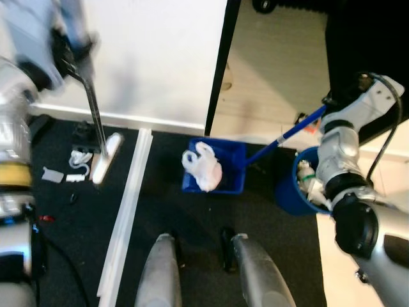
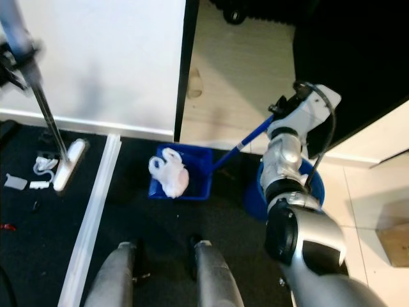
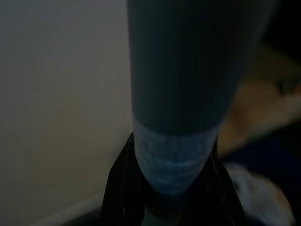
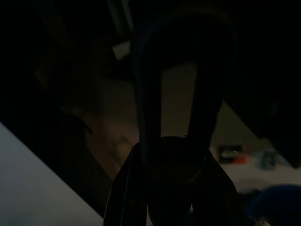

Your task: Sweep floor

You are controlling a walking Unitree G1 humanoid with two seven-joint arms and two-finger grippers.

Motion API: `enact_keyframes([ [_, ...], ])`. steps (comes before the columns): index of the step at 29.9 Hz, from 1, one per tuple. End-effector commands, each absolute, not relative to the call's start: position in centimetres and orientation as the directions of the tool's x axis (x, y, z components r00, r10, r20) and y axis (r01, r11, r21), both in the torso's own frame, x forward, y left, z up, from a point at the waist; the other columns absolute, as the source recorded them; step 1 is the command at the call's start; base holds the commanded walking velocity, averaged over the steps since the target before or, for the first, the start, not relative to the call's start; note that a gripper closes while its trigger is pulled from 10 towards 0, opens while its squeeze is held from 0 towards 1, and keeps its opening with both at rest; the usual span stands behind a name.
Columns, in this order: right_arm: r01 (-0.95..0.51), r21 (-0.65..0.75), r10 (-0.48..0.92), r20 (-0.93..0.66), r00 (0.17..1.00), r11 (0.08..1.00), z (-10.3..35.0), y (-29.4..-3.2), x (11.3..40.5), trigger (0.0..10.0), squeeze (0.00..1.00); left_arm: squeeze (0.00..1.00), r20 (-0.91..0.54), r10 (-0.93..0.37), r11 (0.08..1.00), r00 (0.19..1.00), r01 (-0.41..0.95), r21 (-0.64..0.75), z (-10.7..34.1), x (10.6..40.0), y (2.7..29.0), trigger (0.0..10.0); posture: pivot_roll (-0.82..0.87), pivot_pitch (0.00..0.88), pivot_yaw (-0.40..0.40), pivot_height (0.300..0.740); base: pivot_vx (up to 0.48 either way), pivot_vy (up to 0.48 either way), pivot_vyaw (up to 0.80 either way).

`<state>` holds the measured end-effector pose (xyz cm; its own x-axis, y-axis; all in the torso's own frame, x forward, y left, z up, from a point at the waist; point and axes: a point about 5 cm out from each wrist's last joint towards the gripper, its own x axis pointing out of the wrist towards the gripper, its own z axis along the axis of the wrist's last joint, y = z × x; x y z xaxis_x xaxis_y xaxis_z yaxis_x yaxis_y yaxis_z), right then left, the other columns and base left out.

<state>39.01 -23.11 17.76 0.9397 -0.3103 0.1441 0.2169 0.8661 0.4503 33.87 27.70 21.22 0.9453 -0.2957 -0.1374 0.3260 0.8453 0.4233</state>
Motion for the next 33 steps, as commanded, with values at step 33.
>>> enact_keyframes([
  [33, 0.367, 0.474, -0.554, 0.350, 0.756, 0.800, 32.4, -41.8, 31.6, 10.0, 0.00, 0.00, -0.259, -0.222, 0.975, 0.940, 0.222, -0.030, 6.7, 30.4, 19.9, 10.0, 0.01, 0.047, -0.045, 0.740, 0.000, 0.000, 0.00],
])
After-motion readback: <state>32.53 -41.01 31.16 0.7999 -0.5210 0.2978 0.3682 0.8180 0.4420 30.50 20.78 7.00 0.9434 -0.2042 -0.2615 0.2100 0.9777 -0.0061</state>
